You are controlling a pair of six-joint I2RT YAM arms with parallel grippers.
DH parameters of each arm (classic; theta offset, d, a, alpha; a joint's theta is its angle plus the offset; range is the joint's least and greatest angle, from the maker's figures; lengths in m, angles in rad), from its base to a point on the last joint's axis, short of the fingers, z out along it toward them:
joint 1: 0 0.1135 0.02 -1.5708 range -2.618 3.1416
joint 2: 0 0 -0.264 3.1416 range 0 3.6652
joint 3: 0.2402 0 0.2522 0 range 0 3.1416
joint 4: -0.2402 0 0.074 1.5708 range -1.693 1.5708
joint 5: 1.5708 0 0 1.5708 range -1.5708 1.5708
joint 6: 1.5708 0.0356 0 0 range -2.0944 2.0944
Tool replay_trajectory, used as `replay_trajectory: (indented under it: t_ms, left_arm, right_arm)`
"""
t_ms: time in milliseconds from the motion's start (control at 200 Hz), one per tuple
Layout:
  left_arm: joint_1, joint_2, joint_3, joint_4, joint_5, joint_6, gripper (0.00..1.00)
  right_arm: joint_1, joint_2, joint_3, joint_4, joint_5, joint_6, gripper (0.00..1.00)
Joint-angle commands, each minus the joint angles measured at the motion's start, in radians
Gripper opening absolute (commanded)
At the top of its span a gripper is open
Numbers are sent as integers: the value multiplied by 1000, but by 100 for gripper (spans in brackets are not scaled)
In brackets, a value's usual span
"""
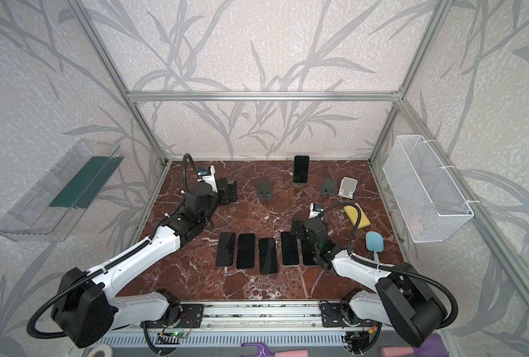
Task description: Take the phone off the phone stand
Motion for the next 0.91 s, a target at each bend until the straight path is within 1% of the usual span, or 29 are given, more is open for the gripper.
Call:
replay_trajectory:
  t_ms: [0, 90, 210, 285, 420, 510, 595, 635, 766, 901]
  left_arm:
    - [3, 14, 46, -54, 77, -31, 99]
    - [2, 21, 55, -65, 100, -41, 99]
    - [3, 13, 54, -68, 92, -43, 99]
    - [4, 10, 55, -71, 82, -47, 98]
    - [2, 5, 52, -75, 91, -51, 98]
    - [5, 10, 54, -94, 92, -61, 98]
    - [5, 16, 68, -111, 105, -53, 98]
    - [5, 21, 82, -126, 116, -45, 98]
    - [6, 22, 99, -158, 125, -54, 98]
    - [5, 3, 93, -149, 146, -71, 98]
  right_arm:
    - [-1, 6, 9, 28, 3, 7, 99]
    - [0, 7, 8, 26, 7, 6, 99]
    - [0, 7, 11, 26, 8, -4, 99]
    - [-1, -11, 7, 17, 29, -14, 99]
    - [1, -53, -11, 17, 49, -18, 99]
    - [1, -50, -16, 29, 55, -18, 99]
    - [1, -43, -9, 16, 34, -15, 99]
    - [2, -46, -11, 18, 24, -32, 98]
    - [6, -87, -28, -5, 104, -63, 97]
    - [6, -99, -40, 8, 121, -82, 97]
